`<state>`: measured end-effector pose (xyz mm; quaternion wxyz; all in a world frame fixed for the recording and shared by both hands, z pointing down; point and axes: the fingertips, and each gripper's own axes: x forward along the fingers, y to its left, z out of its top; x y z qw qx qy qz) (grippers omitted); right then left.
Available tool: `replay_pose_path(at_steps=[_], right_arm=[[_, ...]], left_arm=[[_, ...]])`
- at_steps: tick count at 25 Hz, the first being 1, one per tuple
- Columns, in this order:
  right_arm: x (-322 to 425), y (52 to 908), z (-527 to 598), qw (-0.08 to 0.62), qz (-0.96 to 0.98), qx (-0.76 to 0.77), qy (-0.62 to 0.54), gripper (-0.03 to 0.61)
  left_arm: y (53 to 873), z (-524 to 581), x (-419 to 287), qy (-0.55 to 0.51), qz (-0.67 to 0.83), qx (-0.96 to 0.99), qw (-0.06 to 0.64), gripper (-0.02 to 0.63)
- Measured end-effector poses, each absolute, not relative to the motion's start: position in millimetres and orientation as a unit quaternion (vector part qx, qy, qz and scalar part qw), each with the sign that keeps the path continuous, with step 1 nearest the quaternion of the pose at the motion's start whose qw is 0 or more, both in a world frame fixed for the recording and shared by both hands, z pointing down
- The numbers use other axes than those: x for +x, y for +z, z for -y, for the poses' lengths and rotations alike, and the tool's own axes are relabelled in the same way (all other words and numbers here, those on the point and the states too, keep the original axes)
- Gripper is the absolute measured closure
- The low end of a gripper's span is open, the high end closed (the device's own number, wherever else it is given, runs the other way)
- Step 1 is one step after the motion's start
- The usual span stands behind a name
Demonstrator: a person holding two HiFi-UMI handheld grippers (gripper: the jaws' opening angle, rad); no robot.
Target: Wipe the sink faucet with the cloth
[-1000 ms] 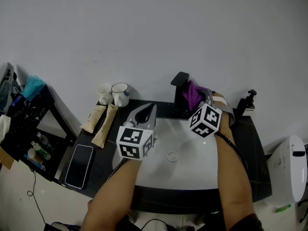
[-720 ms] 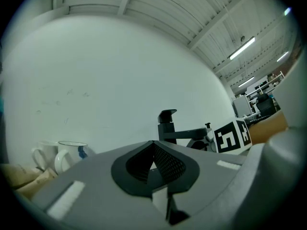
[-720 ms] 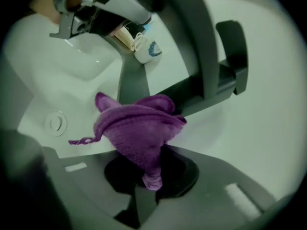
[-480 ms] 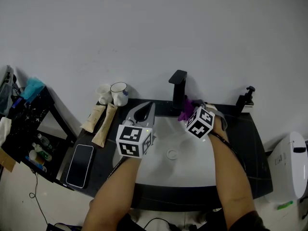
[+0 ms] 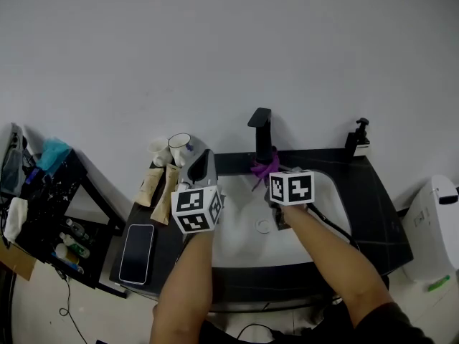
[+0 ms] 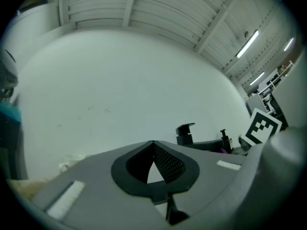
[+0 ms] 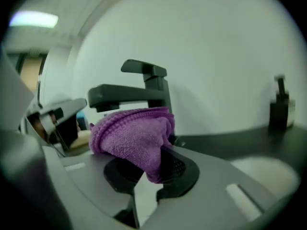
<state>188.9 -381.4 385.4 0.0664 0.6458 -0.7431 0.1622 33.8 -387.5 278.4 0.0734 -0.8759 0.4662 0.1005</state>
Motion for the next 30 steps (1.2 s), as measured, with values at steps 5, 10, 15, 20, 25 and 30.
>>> replay_pose_path(at_steps=[5, 10, 15, 20, 25, 30], right_arm=[[120, 406, 376, -0.117, 0.731, 0.574, 0.351, 0.523], [99, 361, 401, -0.213, 0.726, 0.597, 0.267, 0.523], [109, 299, 421, -0.312, 0.690, 0.630, 0.171, 0.523], [125, 284, 440, -0.367, 0.653, 0.636, 0.187, 0.523], [128, 330, 446, -0.371, 0.621, 0.641, 0.257, 0.523], [128, 374, 443, -0.382, 0.601, 0.633, 0.304, 0.523]], left_arm=[[251, 376, -6, 0.144, -0.508, -0.845, 0.083, 0.597], [238, 360, -20, 0.164, -0.521, -0.831, 0.106, 0.597], [238, 358, -19, 0.168, -0.524, -0.827, 0.110, 0.597], [236, 361, -35, 0.192, -0.537, -0.816, 0.089, 0.597], [231, 359, -37, 0.195, -0.539, -0.813, 0.102, 0.597], [232, 357, -24, 0.180, -0.528, -0.822, 0.116, 0.597]])
